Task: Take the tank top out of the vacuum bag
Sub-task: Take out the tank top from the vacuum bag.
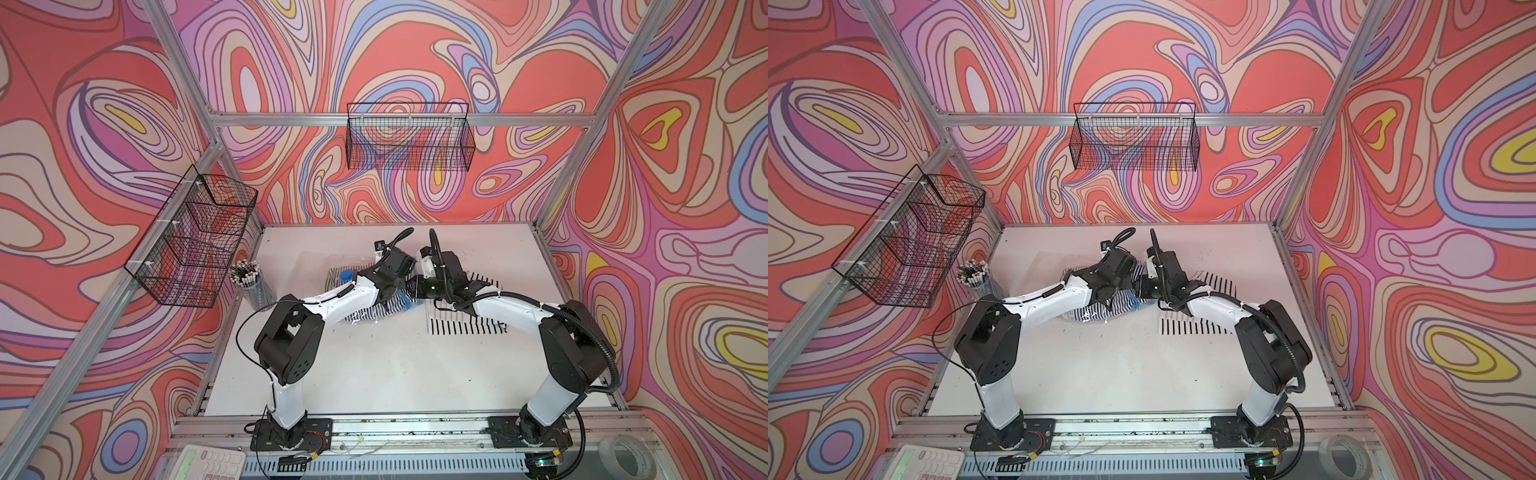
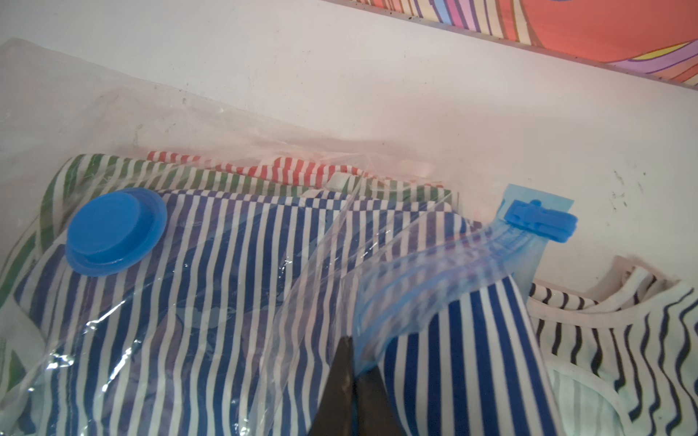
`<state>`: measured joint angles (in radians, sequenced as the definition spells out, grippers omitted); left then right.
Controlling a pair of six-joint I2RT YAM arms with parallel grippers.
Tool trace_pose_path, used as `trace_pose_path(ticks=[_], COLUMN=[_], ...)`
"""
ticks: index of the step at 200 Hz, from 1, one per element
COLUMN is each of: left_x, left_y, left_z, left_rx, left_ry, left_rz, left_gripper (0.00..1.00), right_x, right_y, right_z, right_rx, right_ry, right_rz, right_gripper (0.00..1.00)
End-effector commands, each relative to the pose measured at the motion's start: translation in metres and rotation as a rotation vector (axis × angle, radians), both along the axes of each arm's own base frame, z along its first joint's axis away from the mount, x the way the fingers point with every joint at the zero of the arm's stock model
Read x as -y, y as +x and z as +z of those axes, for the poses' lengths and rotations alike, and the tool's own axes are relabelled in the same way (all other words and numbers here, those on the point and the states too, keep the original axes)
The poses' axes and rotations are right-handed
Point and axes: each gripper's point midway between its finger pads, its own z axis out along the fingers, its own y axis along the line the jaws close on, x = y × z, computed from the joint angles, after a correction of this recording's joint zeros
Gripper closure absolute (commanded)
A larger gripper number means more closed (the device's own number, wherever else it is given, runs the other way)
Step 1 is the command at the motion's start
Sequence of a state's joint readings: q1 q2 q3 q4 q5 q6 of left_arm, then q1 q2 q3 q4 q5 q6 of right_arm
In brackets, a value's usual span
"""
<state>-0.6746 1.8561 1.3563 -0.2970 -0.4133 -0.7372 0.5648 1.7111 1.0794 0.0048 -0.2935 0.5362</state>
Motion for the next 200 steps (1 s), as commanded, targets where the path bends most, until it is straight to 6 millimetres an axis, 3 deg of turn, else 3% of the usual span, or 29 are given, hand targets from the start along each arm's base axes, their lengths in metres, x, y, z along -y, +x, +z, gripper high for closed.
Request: trace_pose_path(ticks=[1, 47, 105, 200], left_x=[-0.021, -0.034, -0.036, -0.048], left_y=[0.006, 0.007, 0.007, 0.004], left_z=[-0.007, -0.021, -0.034, -0.042], left_rx=[-0.007, -0.036, -0.061, -0.070], left_ry=[0.041, 0.044, 0.042, 0.075], left_rz=[0.069, 0.107, 0.138, 0.161], left_gripper=[1.00, 1.00, 1.00, 1.00], right_x=[0.005, 0.015, 0.027, 0.078], right_y=[0.000, 0.002, 0.006, 0.025], right_z=[0.018, 0.024, 0.033, 0.042], right_rx=[0.055, 0.067, 0.083, 0.083], right_ry=[-0.002, -0.010, -0.010, 0.003], right_rz=[-0.003, -0.030, -0.058, -0.165], right_gripper=[1.00, 1.00, 1.00, 1.00])
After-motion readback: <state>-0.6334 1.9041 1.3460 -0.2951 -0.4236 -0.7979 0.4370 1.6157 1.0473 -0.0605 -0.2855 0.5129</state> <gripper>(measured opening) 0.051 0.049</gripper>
